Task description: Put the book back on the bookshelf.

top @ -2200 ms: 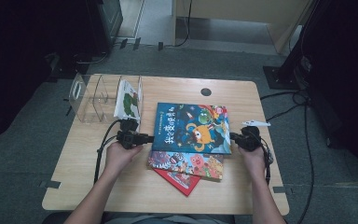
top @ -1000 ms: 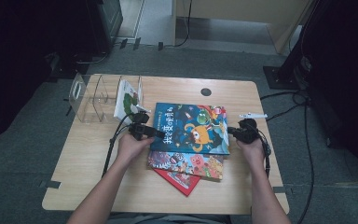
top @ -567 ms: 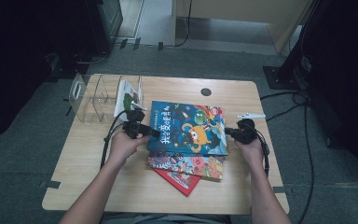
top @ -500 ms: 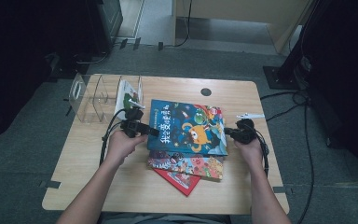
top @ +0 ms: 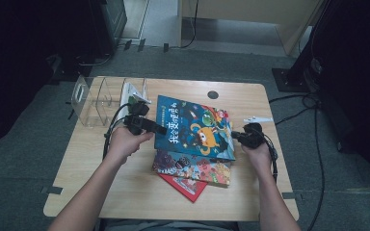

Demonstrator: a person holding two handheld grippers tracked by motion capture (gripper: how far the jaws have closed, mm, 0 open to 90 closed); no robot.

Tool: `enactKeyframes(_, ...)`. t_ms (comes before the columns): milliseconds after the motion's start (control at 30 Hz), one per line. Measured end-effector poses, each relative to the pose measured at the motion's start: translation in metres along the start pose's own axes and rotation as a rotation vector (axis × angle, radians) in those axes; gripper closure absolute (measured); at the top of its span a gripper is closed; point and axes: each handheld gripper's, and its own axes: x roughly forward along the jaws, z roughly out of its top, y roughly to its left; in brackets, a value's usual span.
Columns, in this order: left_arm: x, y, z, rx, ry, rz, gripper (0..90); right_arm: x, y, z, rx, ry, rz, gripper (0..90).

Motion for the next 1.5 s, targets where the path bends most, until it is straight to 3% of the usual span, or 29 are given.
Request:
enactKeyframes(200, -0.013, -0.009, 0.013, -0.008, -0.027, -0.075, 54.7, 0.009, 0.014, 0.001, -0.034, -0.004, 0.073, 90.0)
enactKeyframes(433, -0.025, -0.023, 0.026, 0.025, -0.024, -0.054, 59.9, 0.016, 0.029, 0.003, -0.078, -0.006, 0.103, 90.0)
enactKeyframes(533, -0.029, -0.026, 0.032, -0.010, -0.028, -0.071, 61.7, 0.017, 0.032, 0.003, -0.085, -0.006, 0.102, 90.0)
enactKeyframes(700, -0.036, -0.030, 0.044, 0.003, 0.007, -0.046, 65.5, 0.022, 0.040, 0.004, -0.102, -0.007, 0.129, 90.0)
enactKeyframes(800, -0.041, -0.029, 0.050, -0.017, 0.007, -0.071, 70.9, 0.024, 0.047, 0.006, -0.115, 0.000, 0.121, 90.0)
enactKeyframes(833, -0.042, -0.029, 0.055, -0.034, 0.029, -0.076, 72.6, 0.026, 0.051, 0.006, -0.133, -0.002, 0.116, 90.0)
enactKeyframes(1100, -0.048, -0.027, 0.071, -0.083, 0.063, -0.079, 77.0, 0.029, 0.060, 0.007, -0.161, -0.005, 0.120, 89.9)
enactKeyframes(1133, -0.048, -0.027, 0.073, -0.090, 0.073, -0.080, 77.5, 0.030, 0.060, 0.007, -0.165, -0.007, 0.125, 86.5)
enactKeyframes(1167, -0.050, -0.026, 0.078, -0.115, 0.102, -0.088, 78.8, 0.030, 0.059, 0.008, -0.169, -0.015, 0.124, 77.2)
enactKeyframes(1267, -0.051, -0.026, 0.083, -0.125, 0.115, -0.085, 79.8, 0.030, 0.058, 0.008, -0.167, -0.020, 0.128, 75.3)
enactKeyframes(1367, -0.053, -0.030, 0.088, -0.104, 0.112, -0.070, 80.3, 0.029, 0.056, 0.008, -0.178, -0.027, 0.108, 69.2)
enactKeyframes(1433, -0.055, -0.034, 0.089, -0.051, 0.080, -0.041, 80.0, 0.029, 0.055, 0.008, -0.189, -0.030, 0.089, 67.1)
enactKeyframes(1500, -0.056, -0.036, 0.091, -0.053, 0.089, -0.033, 79.9, 0.027, 0.053, 0.007, -0.191, -0.030, 0.082, 66.0)
